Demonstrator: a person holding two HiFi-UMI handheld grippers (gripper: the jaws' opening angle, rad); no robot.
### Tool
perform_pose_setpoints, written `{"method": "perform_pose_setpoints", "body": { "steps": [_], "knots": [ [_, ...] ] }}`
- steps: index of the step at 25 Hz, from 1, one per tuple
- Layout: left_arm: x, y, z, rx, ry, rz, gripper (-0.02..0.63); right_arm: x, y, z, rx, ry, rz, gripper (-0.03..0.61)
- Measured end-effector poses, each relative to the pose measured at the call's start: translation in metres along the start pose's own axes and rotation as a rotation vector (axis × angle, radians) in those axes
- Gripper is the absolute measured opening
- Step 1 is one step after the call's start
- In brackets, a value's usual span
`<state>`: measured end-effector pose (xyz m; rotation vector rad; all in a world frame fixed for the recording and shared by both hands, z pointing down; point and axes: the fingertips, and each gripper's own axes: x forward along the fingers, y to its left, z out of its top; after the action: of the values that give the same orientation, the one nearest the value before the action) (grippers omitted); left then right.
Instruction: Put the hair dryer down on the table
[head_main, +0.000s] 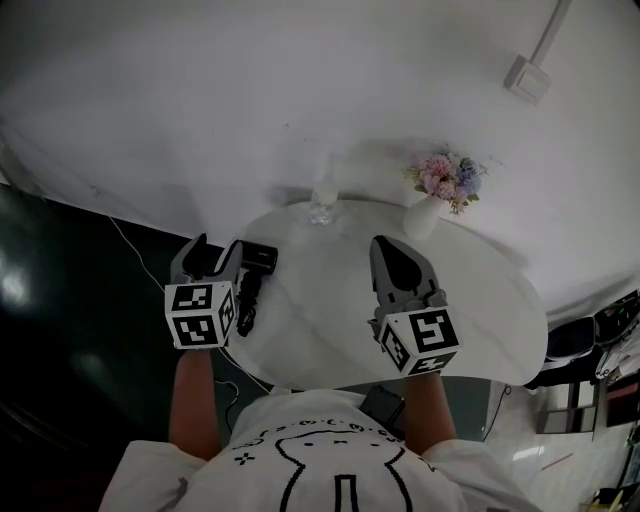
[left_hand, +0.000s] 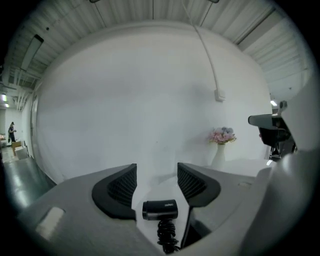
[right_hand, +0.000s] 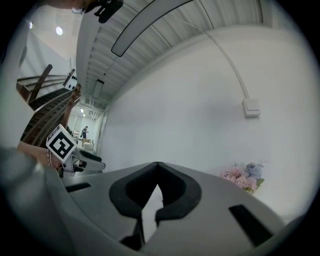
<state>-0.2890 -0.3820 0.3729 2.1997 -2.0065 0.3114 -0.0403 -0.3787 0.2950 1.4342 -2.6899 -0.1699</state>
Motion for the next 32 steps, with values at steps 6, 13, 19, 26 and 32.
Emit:
{"method": "perform_pose_setpoints", "body": {
  "steps": [6, 13, 19, 26, 32],
  "knots": [
    [-0.024, 0.004, 0.046, 0.11, -0.185, 0.079, 0.073, -0.002, -0.003, 0.011, -0.021, -0.02, -0.003, -0.003],
    [-0.053, 0.005, 0.091, 0.17, -0.348, 0.075, 0.018, -0.008, -0.004, 0.024, -0.043, -0.048, -0.006, -0.003],
    [-0.075, 0.003, 0.122, 0.242, -0.455, 0.054, 0.018, -0.014, -0.007, 0.044, -0.064, -0.103, -0.032, -0.003],
    [-0.088, -0.001, 0.131, 0.243, -0.492, 0.041, 0.018, -0.02, -0.003, 0.053, -0.074, -0.129, -0.035, -0.004],
    [-0.092, -0.001, 0.128, 0.252, -0.472, 0.051, 0.018, -0.023, 0.002, 0.055, -0.079, -0.129, -0.034, -0.004]
  ]
}}
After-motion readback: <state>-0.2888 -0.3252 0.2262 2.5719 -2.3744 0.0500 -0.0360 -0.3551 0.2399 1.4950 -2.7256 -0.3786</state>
